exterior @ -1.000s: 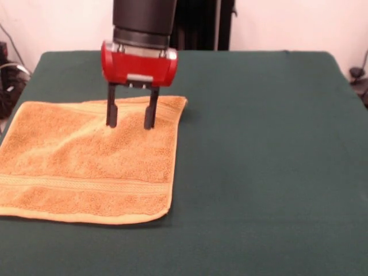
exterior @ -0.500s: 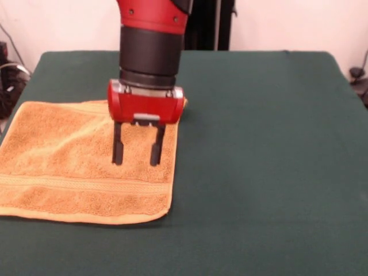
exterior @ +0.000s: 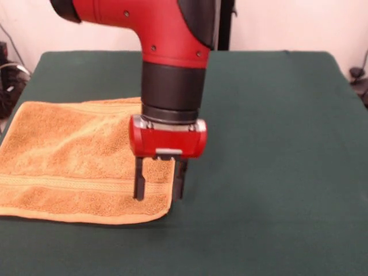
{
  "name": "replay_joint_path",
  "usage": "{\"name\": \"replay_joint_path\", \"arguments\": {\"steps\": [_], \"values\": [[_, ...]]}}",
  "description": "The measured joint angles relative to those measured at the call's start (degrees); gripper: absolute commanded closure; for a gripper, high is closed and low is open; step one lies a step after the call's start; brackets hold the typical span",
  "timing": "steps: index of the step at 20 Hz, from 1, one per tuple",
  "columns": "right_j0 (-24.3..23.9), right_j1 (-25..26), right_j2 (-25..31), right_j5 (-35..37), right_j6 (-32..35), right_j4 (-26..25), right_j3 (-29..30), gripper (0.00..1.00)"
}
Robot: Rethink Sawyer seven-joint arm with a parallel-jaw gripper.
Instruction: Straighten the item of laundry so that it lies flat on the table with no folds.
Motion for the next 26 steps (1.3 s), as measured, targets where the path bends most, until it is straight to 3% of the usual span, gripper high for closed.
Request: {"name": "replay_joint_path", "arguments": {"steps": [5, 13, 20, 26], "values": [[0.65, 2.87, -0.08, 2.43, 0.00, 2.00, -4.39, 0.00], [-1.42, 4.17, -0.01, 6.86, 0.00, 3.32, -6.62, 0.00], [-2.88, 1.16, -0.70, 7.15, 0.00, 3.32, -4.17, 0.00], [-0.61, -2.36, -3.38, 7.13, 0.00, 3.32, -2.13, 0.00]]}}
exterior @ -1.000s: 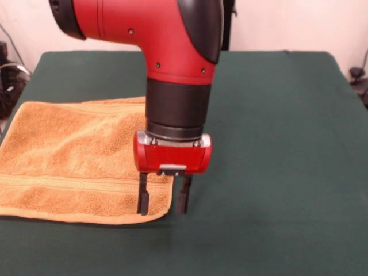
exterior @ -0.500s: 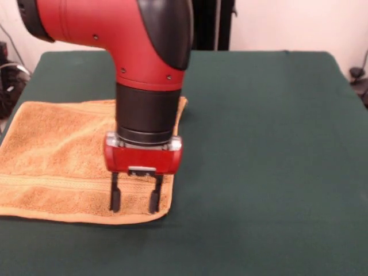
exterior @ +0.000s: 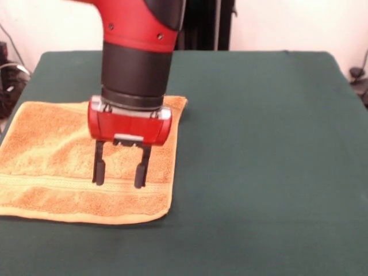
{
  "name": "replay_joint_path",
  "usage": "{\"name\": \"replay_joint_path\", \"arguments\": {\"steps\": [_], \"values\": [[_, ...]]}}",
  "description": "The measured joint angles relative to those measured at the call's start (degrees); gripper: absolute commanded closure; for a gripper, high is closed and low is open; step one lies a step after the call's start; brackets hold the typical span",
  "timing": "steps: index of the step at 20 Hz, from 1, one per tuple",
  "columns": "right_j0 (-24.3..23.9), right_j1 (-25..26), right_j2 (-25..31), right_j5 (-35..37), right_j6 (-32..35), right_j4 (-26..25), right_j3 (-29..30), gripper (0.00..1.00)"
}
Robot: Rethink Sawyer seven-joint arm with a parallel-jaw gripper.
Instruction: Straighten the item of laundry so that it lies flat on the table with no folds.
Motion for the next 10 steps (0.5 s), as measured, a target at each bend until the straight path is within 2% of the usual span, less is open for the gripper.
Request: {"name": "replay_joint_path", "arguments": {"steps": [10], "values": [[3.59, -0.37, -1.46, 0.01, 0.00, 0.24, 0.02, 0.00]]}}
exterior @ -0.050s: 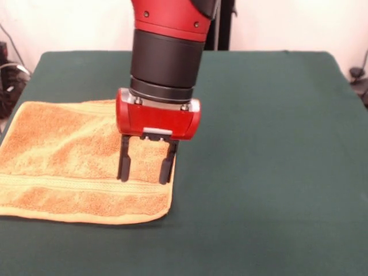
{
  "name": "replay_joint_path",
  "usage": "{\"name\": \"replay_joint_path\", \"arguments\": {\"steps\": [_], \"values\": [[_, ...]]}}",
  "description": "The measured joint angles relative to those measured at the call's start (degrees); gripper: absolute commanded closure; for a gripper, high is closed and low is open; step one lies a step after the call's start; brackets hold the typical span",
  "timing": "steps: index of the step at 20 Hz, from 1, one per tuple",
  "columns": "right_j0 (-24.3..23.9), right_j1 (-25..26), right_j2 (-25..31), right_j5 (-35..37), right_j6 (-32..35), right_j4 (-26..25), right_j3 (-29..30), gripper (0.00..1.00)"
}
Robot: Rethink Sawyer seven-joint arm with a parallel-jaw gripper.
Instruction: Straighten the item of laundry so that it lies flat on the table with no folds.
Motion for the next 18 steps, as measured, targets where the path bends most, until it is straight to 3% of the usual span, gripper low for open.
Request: {"name": "replay_joint_path", "arguments": {"steps": [18], "values": [[-0.88, 1.34, -0.03, -0.42, 0.00, -0.10, 2.79, 0.00]]}}
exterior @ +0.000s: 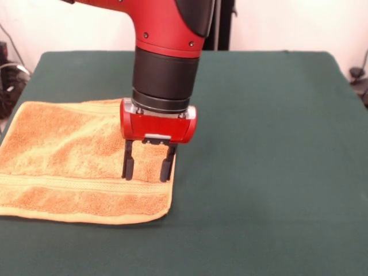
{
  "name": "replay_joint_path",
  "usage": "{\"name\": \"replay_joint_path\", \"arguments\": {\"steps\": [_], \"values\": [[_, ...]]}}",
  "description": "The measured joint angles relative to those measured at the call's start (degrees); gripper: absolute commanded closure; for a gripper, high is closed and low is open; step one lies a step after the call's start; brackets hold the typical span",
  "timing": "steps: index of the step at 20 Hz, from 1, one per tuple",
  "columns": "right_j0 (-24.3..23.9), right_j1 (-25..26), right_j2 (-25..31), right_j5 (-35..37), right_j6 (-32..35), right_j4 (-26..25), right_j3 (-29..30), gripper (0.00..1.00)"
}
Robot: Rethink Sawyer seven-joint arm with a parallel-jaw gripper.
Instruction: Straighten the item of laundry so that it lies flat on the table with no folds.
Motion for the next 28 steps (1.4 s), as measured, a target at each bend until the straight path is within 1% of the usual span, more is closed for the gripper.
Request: {"name": "replay_joint_path", "arguments": {"steps": [9, 15, 21, 28], "values": [[0.43, 1.27, -1.23, -3.24, 0.00, -0.17, 0.22, 0.00], [0.45, 4.01, -3.38, -4.75, 0.00, -0.32, -0.24, 0.00], [0.42, 6.95, -3.83, -4.94, 0.01, -0.31, -0.85, 0.00], [0.52, 7.38, -4.00, -6.64, 0.00, -0.33, -1.76, 0.00]]}}
